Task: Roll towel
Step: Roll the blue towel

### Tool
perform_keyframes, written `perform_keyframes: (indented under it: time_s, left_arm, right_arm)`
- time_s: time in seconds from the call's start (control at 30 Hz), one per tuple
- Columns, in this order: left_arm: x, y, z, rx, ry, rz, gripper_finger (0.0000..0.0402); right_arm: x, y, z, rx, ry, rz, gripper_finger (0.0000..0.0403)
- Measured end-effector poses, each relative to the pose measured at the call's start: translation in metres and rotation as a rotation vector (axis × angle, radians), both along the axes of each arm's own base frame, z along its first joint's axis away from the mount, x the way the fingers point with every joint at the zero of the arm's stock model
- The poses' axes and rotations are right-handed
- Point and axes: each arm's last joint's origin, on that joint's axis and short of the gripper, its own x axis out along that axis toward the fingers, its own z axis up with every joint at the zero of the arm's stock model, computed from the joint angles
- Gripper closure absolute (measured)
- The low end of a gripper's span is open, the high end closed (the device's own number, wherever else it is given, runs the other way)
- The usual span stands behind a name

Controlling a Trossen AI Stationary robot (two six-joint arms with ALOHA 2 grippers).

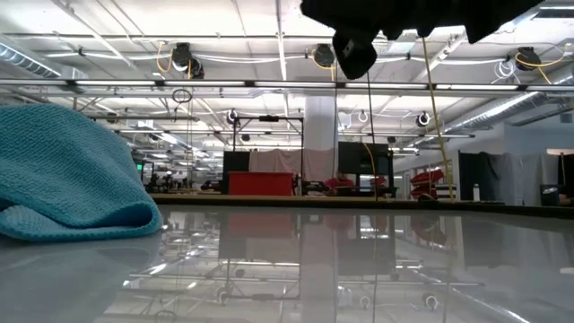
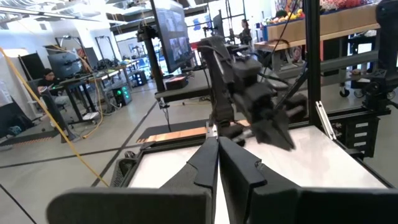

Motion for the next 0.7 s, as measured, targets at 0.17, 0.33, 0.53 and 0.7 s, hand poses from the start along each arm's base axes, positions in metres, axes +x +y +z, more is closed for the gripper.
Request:
perform_keyframes:
  time_s: [0.17,0.33,0.53,0.7]
  left_arm:
    - [0.0,0.0,0.0,0.0,0.0,0.0,0.0379]
    - [0.0,0.0,0.0,0.0,0.0,0.0,0.0379]
    - [0.0,0.0,0.0,0.0,0.0,0.0,0.0379]
    - [0.0,0.0,0.0,0.0,0.0,0.0,0.0379]
  right_arm:
    - [0.015,0.025,-0.021,-0.121,-0.065,0.042,0.0311]
    - [0.044,0.048,-0.041,-0.206,-0.084,0.097,0.0237]
    - [0.078,0.071,-0.075,-0.278,0.03,0.147,0.0177]
    - [0.097,0.084,-0.096,-0.334,0.191,0.175,0.0169]
